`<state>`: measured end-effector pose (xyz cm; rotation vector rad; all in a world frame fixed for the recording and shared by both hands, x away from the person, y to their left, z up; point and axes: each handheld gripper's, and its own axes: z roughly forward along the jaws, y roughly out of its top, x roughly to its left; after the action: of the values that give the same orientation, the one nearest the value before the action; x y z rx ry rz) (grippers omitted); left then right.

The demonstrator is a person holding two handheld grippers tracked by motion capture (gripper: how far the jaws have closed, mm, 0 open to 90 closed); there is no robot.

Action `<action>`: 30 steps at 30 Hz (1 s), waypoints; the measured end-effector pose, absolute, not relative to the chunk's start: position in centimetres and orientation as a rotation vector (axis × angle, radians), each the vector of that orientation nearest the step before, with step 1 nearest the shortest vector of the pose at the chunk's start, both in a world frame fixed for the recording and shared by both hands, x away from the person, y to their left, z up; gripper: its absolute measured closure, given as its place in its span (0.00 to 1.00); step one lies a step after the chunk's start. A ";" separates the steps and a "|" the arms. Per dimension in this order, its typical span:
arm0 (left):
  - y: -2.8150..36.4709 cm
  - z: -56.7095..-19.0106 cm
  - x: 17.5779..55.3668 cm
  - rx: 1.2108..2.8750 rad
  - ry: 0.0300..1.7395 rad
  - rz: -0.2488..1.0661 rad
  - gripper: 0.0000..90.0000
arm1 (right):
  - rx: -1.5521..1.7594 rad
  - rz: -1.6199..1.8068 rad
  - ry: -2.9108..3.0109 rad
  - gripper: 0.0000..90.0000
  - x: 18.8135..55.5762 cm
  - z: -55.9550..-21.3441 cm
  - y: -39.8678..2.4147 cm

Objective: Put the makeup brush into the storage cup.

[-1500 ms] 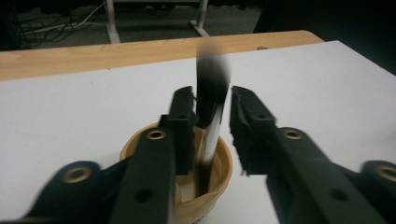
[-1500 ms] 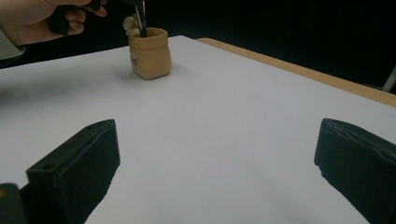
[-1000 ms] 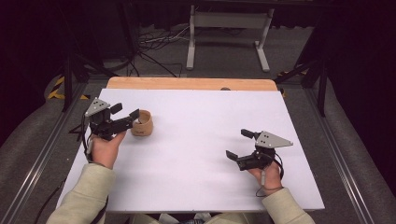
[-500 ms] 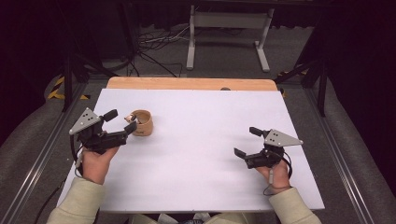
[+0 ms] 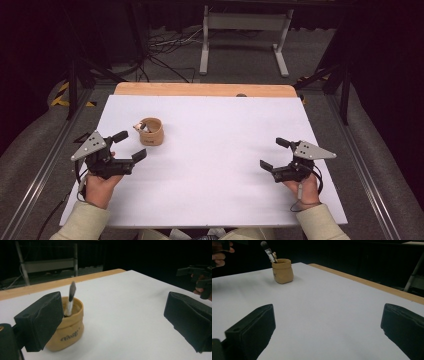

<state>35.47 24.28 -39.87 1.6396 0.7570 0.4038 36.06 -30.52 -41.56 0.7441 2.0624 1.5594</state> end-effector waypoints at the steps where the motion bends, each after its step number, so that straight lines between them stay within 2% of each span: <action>1: 24.2 -40.1 35.3 1.646 0.756 0.400 0.03 | 0.743 1.559 2.063 0.00 36.0 -41.6 -30.6; 8: 23.7 -41.7 34.7 1.652 0.741 0.322 0.03 | 0.731 1.610 2.046 0.00 35.7 -41.8 -31.1; 30: 23.9 -44.8 33.8 1.687 0.721 0.284 0.02 | 0.693 1.640 2.057 0.00 35.2 -43.0 -30.8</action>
<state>33.76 23.86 -44.82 1.6873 0.7211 0.2842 35.21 -30.79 -43.04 0.6935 2.0569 1.6396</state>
